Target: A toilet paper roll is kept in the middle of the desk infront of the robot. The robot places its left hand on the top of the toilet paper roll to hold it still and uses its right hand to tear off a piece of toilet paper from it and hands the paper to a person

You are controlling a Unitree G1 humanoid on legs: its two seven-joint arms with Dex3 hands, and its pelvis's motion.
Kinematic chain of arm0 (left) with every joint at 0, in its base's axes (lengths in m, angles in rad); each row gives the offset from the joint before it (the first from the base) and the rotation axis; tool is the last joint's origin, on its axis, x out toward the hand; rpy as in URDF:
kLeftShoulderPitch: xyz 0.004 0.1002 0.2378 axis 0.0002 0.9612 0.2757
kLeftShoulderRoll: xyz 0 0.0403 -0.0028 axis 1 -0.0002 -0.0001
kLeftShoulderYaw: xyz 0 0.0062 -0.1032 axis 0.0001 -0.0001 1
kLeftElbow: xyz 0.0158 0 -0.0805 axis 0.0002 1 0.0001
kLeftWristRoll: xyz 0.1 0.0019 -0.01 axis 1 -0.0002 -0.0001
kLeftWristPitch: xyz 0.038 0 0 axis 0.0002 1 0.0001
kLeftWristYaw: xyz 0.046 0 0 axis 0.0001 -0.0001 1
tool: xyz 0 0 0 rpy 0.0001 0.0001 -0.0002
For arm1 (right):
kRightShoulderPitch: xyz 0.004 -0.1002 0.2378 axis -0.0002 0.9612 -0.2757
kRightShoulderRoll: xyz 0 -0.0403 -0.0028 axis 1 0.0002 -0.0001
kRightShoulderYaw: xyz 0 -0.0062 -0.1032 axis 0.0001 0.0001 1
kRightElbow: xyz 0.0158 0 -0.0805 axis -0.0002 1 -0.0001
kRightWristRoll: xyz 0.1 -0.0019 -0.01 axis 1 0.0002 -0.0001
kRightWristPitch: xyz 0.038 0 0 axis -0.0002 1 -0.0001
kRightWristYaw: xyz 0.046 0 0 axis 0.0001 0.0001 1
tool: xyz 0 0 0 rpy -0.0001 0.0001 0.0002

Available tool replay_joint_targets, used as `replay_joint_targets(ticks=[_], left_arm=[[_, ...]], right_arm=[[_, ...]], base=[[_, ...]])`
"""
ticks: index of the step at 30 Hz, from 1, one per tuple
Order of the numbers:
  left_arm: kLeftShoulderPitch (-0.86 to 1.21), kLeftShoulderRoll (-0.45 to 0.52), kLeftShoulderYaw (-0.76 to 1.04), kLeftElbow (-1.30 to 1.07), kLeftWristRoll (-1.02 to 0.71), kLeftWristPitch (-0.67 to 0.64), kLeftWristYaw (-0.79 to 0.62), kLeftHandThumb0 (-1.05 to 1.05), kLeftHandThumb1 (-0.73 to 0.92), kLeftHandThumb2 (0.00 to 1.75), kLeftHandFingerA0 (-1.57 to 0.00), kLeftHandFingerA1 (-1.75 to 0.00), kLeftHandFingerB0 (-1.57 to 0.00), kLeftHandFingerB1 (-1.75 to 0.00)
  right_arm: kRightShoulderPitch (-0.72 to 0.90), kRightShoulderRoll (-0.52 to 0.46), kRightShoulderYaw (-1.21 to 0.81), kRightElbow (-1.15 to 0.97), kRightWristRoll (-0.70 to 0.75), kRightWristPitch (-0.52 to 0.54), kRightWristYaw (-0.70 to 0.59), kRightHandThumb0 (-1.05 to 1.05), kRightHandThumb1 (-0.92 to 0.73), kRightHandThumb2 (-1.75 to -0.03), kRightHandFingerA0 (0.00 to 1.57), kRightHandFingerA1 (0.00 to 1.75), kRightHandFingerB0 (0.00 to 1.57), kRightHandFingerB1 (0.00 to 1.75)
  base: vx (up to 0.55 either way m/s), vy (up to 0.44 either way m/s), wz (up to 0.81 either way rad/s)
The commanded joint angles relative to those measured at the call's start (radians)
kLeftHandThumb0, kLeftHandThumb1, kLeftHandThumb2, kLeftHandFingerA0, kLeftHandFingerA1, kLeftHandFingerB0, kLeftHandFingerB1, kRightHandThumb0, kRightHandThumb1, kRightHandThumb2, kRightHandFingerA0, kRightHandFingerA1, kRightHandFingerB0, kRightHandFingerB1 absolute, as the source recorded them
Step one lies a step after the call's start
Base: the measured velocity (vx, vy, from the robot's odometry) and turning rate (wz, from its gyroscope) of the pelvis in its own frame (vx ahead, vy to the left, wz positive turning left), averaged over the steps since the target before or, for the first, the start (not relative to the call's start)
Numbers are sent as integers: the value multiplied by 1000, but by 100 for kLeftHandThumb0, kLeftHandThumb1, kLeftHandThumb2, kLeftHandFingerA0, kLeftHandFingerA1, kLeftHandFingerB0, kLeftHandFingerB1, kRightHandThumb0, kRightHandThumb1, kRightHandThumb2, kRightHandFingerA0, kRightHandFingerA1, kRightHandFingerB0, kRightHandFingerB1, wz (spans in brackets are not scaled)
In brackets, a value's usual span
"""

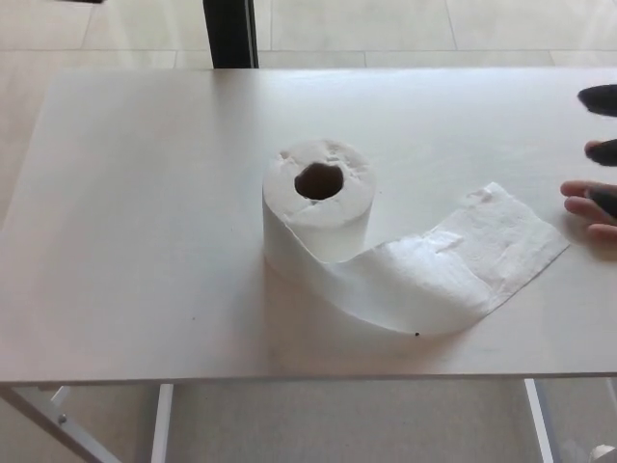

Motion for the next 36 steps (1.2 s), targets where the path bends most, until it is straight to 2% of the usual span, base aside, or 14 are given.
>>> replay_joint_targets(ticks=[1,4,6,7,9,13,14,19,23,25,27,28,33,36], left_arm=[[-122,-138,-292,56,330,6,31,-53,73,62,-64,-64,-48,-47],[-125,-157,-313,66,336,18,34,-53,73,62,-66,-60,-49,-45],[-146,-166,-402,93,416,-19,21,-56,75,63,-60,-60,-48,-45],[-148,-170,-421,101,428,-24,20,-57,76,62,-64,-61,-50,-44],[-149,-195,-471,138,454,-36,31,-58,75,63,-72,-67,-61,-47],[-171,-218,-548,204,513,-48,57,-60,75,63,-68,-63,-58,-45],[-174,-222,-552,213,516,-48,70,-59,75,62,-70,-66,-65,-50],[-183,-236,-560,254,525,-59,152,-58,76,63,-72,-62,-69,-49],[-125,-262,-522,250,467,-54,194,-59,75,63,-67,-60,-60,-47],[-96,-282,-518,250,464,-14,193,-59,77,63,-65,-56,-57,-43],[-41,-291,-511,252,467,-7,223,-59,76,63,-69,-61,-65,-49],[-15,-302,-505,264,465,2,233,-59,76,62,-69,-66,-65,-50],[57,-315,-471,264,475,18,236,-58,75,62,-64,-62,-62,-49],[131,-333,-415,259,454,10,292,-56,73,62,-71,-69,-65,-48]], right_arm=[[-68,22,203,51,-202,108,5,-49,-57,-58,60,62,52,44],[-68,27,220,56,-209,105,2,-48,-57,-58,60,65,53,45],[-44,26,245,57,-219,103,2,-47,-58,-56,61,71,54,48],[-36,27,246,58,-214,104,1,-47,-57,-56,62,72,56,49],[-13,18,248,65,-213,95,4,-45,-57,-57,65,70,60,50],[10,-11,254,67,-230,107,4,-43,-60,-57,65,66,63,49],[12,-11,254,72,-233,101,1,-42,-60,-57,65,65,63,50],[20,4,255,103,-237,81,-13,-41,-60,-58,65,65,65,51],[31,5,265,107,-260,54,-23,-43,-60,-58,67,71,67,52],[32,15,267,97,-267,78,-25,-44,-59,-58,66,73,67,51],[41,30,274,93,-275,76,-31,-43,-59,-58,67,74,67,52],[47,35,272,91,-273,68,-31,-43,-59,-58,66,74,67,53],[58,45,264,78,-289,76,-27,-43,-59,-58,65,72,63,50],[54,60,267,78,-310,91,-33,-44,-60,-58,65,73,62,49]], base=[[0,0,0],[0,0,0],[0,0,0],[0,0,0],[0,0,0],[0,0,0],[0,0,0],[0,0,0],[0,0,0],[0,0,0],[0,0,0],[0,0,0],[0,0,0],[0,0,0]])
